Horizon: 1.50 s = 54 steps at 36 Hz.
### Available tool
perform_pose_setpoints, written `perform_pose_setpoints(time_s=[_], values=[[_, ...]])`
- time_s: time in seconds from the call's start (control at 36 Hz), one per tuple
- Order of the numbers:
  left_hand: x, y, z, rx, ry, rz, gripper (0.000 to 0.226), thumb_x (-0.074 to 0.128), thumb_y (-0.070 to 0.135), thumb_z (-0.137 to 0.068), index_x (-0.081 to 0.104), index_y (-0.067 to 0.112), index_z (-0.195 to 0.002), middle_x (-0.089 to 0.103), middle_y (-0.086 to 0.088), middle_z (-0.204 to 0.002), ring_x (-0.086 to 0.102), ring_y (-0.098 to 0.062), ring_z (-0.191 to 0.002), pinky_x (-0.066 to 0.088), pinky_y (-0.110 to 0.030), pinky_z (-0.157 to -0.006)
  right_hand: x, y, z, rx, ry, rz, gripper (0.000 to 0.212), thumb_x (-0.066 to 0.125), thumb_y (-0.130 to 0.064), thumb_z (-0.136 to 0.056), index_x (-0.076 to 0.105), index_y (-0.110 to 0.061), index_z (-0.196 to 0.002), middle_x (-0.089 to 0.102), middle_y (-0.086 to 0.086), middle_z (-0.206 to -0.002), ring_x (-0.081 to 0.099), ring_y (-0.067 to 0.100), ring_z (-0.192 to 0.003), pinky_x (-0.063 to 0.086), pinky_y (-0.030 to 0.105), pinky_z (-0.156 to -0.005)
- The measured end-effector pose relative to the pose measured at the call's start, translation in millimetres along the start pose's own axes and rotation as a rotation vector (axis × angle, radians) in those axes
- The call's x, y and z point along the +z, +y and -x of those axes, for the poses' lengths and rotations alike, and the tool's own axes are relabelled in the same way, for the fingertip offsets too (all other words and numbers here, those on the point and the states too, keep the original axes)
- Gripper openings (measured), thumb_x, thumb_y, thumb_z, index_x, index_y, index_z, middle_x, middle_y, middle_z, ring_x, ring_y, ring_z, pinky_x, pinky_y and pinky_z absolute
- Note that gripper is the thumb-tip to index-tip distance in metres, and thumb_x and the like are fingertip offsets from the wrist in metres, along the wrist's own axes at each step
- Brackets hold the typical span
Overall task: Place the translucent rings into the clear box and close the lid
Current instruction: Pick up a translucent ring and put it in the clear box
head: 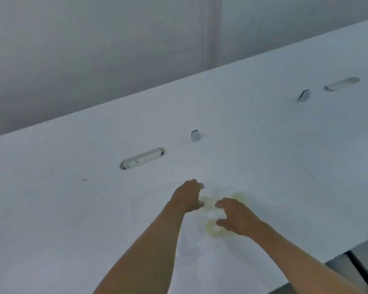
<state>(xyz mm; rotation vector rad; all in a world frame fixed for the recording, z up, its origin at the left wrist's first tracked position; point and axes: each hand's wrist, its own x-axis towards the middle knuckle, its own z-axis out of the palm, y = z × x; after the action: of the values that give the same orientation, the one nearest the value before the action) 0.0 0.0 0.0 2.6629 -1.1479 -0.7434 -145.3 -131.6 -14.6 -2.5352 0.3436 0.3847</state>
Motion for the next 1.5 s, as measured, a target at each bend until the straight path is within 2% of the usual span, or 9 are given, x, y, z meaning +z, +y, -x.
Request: perform_pose_setpoints(time_s=[0.22,0.47,0.61,0.75,0.94,1.14,1.25,1.33,1.5], values=[[33.4,7.5,-17.8,0.007,-0.021,-0.136,0.045,0.076,0.027,-0.075,0.054,0.015,-0.111,0.05,-0.008,-0.117,0.054,-0.028,-0.106,0.055,-0.042,-0.077,37.9,6.8,-6.4,-0.169,-0.035,0.219,0.062,0.07,-0.015,-0.074,0.046,-0.014,-0.131,0.052,0.003,-0.125,0.048,0.023,-0.111,0.052,0.039,-0.086],[49.1,6.5,-28.9,0.004,0.035,-0.128,0.03,0.063,0.0,-0.08,0.057,0.011,-0.107,0.054,-0.008,-0.11,0.054,-0.027,-0.1,0.053,-0.038,-0.072,49.1,4.8,-13.4,-0.216,-0.058,0.281,0.042,0.061,-0.008,-0.078,0.052,-0.009,-0.119,0.055,0.006,-0.115,0.05,0.025,-0.102,0.05,0.037,-0.085],[45.5,1.3,-29.7,-0.008,0.092,-0.016,0.021,0.06,0.004,-0.083,0.058,0.009,-0.104,0.055,-0.008,-0.106,0.058,-0.027,-0.098,0.053,-0.038,-0.076,47.5,4.3,-14.3,-0.176,-0.055,0.222,0.036,0.062,-0.015,-0.079,0.054,-0.008,-0.113,0.055,0.005,-0.113,0.052,0.023,-0.104,0.05,0.033,-0.079],[17.6,-17.5,-11.2,-0.094,0.287,0.333,0.05,0.072,0.022,-0.08,0.058,0.01,-0.126,0.06,-0.008,-0.119,0.058,-0.024,-0.107,0.05,-0.037,-0.092,29.8,-5.1,-16.2,-0.053,0.101,-0.089,0.056,0.075,-0.035,-0.074,0.056,-0.012,-0.121,0.058,0.002,-0.115,0.056,0.02,-0.106,0.049,0.031,-0.088],[-11.8,-82.6,71.7,-0.307,0.675,0.568,0.041,0.081,0.028,-0.073,0.067,0.018,-0.11,0.067,0.006,-0.105,0.066,-0.01,-0.086,0.043,-0.008,-0.071,18.5,-74.7,-21.9,-0.16,0.08,-0.327,0.053,0.076,-0.043,-0.063,0.059,-0.022,-0.109,0.055,-0.009,-0.105,0.057,0.012,-0.093,0.052,0.031,-0.083],[5.5,-132.5,156.6,-0.49,0.716,0.597,0.037,0.08,0.03,-0.075,0.067,0.02,-0.108,0.068,0.006,-0.102,0.066,-0.01,-0.085,0.047,-0.016,-0.073,71.1,-156.9,-22.5,-0.442,-0.111,-0.131,0.053,0.071,-0.036,-0.073,0.054,-0.017,-0.119,0.045,-0.009,-0.113,0.054,0.015,-0.097,0.048,0.026,-0.079],[22.5,-141.2,183.3,-0.541,0.705,0.603,0.039,0.081,0.028,-0.075,0.066,0.019,-0.111,0.067,0.005,-0.103,0.065,-0.012,-0.086,0.049,-0.019,-0.074,98.0,-182.8,-24.4,-0.563,-0.148,0.057,0.043,0.069,-0.026,-0.076,0.054,-0.01,-0.113,0.045,-0.001,-0.113,0.052,0.021,-0.098,0.052,0.039,-0.077],[33.6,-142.6,195.8,-0.547,0.701,0.585,0.041,0.08,0.026,-0.075,0.066,0.018,-0.113,0.066,0.004,-0.102,0.064,-0.011,-0.086,0.043,-0.012,-0.07,110.2,-192.0,-27.2,-0.612,-0.16,0.184,0.041,0.068,-0.024,-0.078,0.054,-0.008,-0.113,0.047,0.004,-0.115,0.051,0.022,-0.1,0.052,0.041,-0.076],[49.8,-144.6,209.6,-0.567,0.684,0.592,0.044,0.079,0.025,-0.075,0.065,0.017,-0.116,0.065,0.004,-0.104,0.064,-0.014,-0.088,0.054,-0.029,-0.08,121.0,-193.5,-33.3,-0.625,-0.163,0.319,0.037,0.069,-0.022,-0.076,0.056,-0.007,-0.108,0.05,0.006,-0.111,0.054,0.025,-0.094,0.05,0.038,-0.07]])
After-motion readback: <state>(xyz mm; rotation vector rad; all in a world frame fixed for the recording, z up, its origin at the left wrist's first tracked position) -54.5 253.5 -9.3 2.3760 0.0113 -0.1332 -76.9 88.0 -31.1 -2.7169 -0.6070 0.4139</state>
